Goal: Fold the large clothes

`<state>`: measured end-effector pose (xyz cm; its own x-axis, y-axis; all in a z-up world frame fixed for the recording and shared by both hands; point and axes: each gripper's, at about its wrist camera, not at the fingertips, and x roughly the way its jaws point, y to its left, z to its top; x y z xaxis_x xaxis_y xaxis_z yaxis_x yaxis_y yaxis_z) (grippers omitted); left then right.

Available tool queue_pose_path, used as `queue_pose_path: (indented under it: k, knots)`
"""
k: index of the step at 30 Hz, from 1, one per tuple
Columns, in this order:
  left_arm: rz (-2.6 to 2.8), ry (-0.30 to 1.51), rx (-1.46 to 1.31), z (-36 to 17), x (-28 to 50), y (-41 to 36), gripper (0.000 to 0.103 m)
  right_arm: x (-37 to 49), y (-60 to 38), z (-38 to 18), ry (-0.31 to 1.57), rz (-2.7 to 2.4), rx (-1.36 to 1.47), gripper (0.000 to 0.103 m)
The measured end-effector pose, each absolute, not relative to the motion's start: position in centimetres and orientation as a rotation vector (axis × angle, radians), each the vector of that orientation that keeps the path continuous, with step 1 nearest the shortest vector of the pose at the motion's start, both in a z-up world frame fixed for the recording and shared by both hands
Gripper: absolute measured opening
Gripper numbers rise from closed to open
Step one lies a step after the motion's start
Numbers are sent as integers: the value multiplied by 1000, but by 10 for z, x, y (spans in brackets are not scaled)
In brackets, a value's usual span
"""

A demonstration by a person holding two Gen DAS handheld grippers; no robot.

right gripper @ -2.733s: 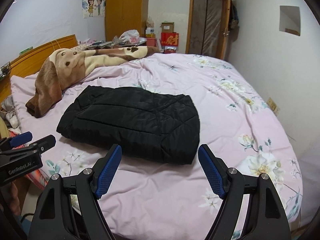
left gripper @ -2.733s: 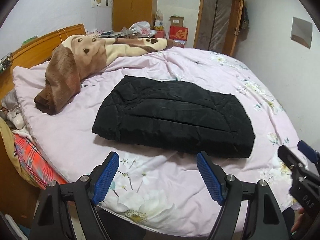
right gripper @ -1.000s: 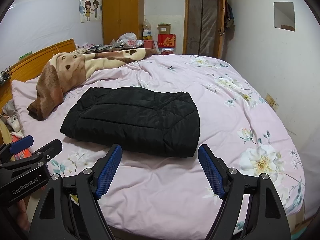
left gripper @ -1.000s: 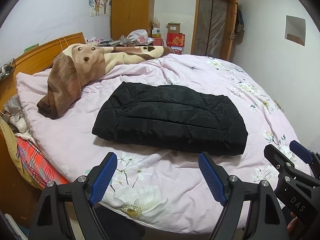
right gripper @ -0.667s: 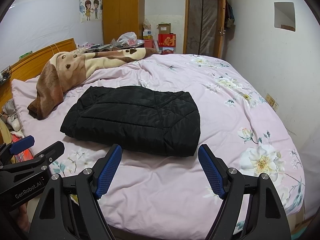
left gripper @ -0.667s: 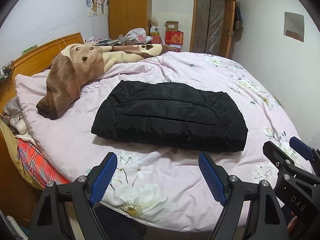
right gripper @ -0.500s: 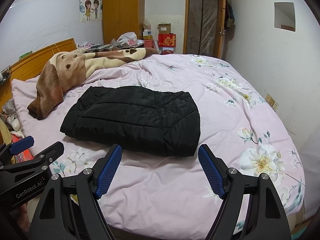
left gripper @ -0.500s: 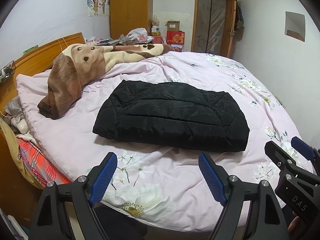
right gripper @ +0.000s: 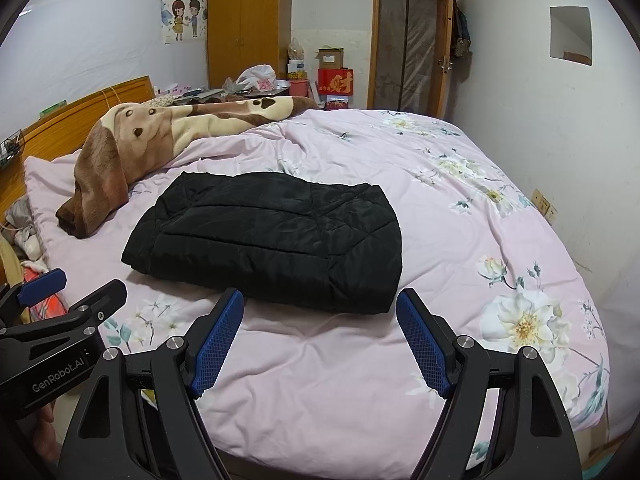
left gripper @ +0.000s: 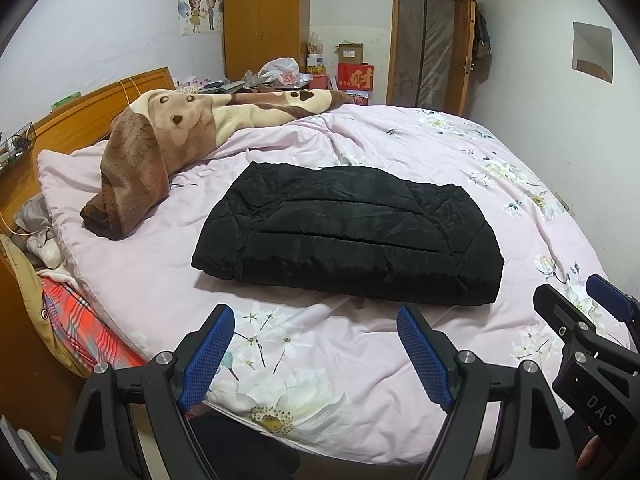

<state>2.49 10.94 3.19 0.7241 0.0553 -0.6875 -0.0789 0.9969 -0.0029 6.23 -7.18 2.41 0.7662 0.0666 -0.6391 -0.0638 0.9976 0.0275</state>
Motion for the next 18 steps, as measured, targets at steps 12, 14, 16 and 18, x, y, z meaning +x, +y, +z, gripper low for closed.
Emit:
queue_pose_path:
  k: [12,14,16,18]
  knots:
    - [77,774,-35,28,27,112,83,62,-72,23,696,72,4,79]
    - [79,774,-34,28,27,112,83,62,-72,23,696,71,5,79]
    - [78,770,-32,28,27,112,83,61,-72,23,697,71,5,79]
    - [79,771,-32,28,27,112,83,62,-72,23,697,72,6,79]
